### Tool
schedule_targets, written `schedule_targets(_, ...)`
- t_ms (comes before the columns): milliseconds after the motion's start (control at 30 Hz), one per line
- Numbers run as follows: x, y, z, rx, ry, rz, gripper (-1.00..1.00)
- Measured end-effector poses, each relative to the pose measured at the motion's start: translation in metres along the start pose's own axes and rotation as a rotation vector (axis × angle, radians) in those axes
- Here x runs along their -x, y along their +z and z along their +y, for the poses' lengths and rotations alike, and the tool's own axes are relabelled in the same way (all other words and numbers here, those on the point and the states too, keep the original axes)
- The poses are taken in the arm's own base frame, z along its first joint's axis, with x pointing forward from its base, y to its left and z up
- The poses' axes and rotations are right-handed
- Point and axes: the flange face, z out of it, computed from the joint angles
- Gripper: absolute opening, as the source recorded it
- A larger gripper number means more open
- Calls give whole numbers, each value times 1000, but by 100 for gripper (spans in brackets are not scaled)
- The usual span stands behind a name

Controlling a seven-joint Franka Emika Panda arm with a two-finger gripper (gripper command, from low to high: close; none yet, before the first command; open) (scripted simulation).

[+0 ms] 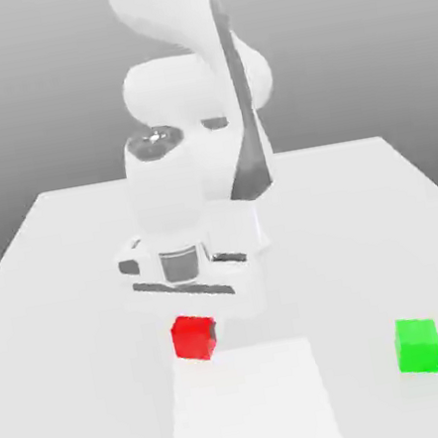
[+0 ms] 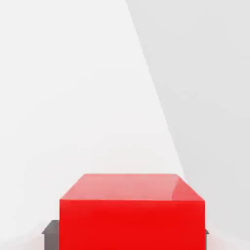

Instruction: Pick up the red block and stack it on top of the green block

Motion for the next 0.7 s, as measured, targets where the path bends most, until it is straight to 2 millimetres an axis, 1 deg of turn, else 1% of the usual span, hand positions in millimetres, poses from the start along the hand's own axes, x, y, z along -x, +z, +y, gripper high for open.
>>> schedule_targets(33,0,-7,1,0,0,1,-100)
schedule_targets(67,6,-13,-9,1,-13,2,-100)
schedule_targets(133,27,-21,-42,5,-62,6,-100)
schedule_targets(200,60,-28,-81,7,-119,10,-100)
schedule_targets(233,81,-31,-98,7,-153,11,-100)
schedule_targets(267,108,-34,-116,6,-200,12,-100)
schedule_targets(333,172,-41,-147,4,-292,9,-100)
schedule_targets(400,238,-48,-168,0,-364,3,-100)
schedule_targets(433,259,-44,-171,-1,-393,2,-100)
schedule_targets(467,247,-36,-176,-2,-353,1,-100)
schedule_targets(567,243,-4,-179,-2,-334,1,-100)
schedule_targets(600,243,6,-179,-2,-333,0,100)
schedule_targets(700,243,6,-179,-2,-333,0,100)
